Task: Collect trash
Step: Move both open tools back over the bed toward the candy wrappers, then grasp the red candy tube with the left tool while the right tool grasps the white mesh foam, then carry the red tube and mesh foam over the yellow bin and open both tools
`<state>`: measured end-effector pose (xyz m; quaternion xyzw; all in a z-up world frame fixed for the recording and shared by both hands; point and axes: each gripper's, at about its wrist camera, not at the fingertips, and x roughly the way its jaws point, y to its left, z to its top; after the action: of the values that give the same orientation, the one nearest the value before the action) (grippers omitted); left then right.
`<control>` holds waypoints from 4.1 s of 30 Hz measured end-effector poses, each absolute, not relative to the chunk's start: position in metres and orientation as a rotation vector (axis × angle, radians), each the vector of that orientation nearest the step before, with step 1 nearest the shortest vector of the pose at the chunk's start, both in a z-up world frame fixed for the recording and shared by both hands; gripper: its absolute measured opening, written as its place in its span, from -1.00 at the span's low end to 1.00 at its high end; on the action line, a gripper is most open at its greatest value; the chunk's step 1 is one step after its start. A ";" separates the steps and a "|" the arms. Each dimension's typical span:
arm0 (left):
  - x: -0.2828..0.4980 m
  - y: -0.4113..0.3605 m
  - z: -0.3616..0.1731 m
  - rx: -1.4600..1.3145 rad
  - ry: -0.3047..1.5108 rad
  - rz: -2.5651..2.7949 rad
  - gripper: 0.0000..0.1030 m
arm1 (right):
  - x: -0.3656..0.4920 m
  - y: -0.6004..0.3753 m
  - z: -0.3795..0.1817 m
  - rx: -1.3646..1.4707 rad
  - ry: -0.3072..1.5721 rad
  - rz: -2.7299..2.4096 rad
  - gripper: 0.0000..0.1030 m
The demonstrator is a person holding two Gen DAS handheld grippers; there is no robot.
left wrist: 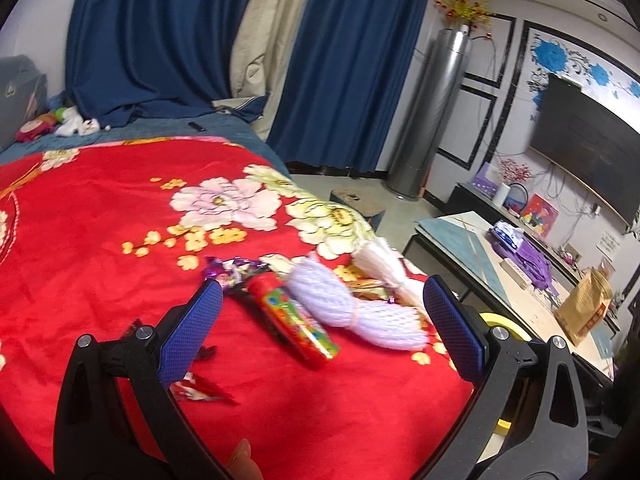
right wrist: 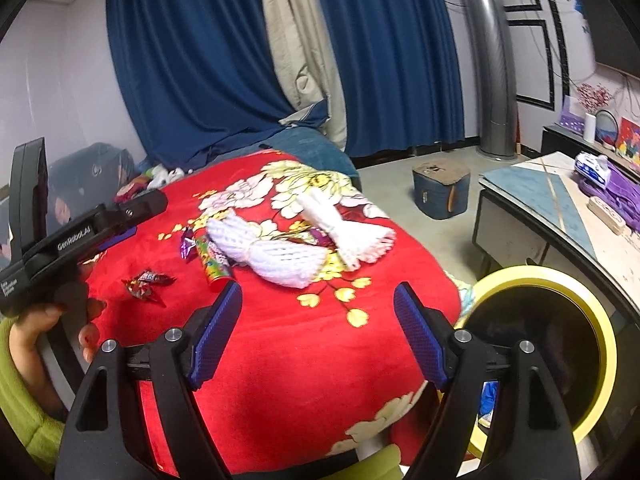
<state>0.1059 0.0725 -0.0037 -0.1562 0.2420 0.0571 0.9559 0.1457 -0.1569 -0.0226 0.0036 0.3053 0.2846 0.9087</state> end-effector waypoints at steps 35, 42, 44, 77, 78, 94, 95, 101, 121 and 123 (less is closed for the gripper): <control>0.159 0.095 -0.076 -0.519 0.811 0.032 -0.26 | 0.224 -0.085 -0.087 -0.045 0.819 0.714 -0.47; 0.161 0.092 -0.079 -0.516 0.818 0.025 -0.39 | 0.221 -0.094 -0.085 0.008 0.811 0.719 -0.58; 0.158 0.093 -0.079 -0.528 0.808 0.014 -0.44 | 0.219 -0.096 -0.084 0.026 0.809 0.722 -0.59; 0.115 0.071 -0.003 -0.460 0.570 -0.109 -0.56 | 0.176 -0.142 -0.015 0.137 0.637 0.723 -0.67; 0.115 0.068 -0.001 -0.456 0.567 -0.116 -0.56 | 0.176 -0.144 -0.014 0.138 0.632 0.719 -0.67; 0.128 0.014 0.006 -0.378 0.576 -0.229 -0.56 | 0.177 -0.199 -0.006 0.192 0.607 0.616 -0.67; 0.129 0.011 0.006 -0.372 0.577 -0.236 -0.56 | 0.177 -0.203 -0.006 0.194 0.606 0.608 -0.67; 0.137 -0.015 0.008 -0.329 0.591 -0.279 -0.56 | 0.177 -0.228 -0.005 0.231 0.599 0.562 -0.67; 0.156 -0.097 0.003 -0.213 0.644 -0.421 -0.56 | 0.175 -0.318 -0.005 0.340 0.576 0.381 -0.67; 0.156 -0.102 0.001 -0.205 0.649 -0.432 -0.56 | 0.175 -0.326 -0.008 0.346 0.579 0.362 -0.67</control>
<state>0.1564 -0.1024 0.0008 -0.0998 0.3160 -0.2102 0.9198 0.1747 -0.3260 -0.0082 0.1687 0.2827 0.1764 0.9276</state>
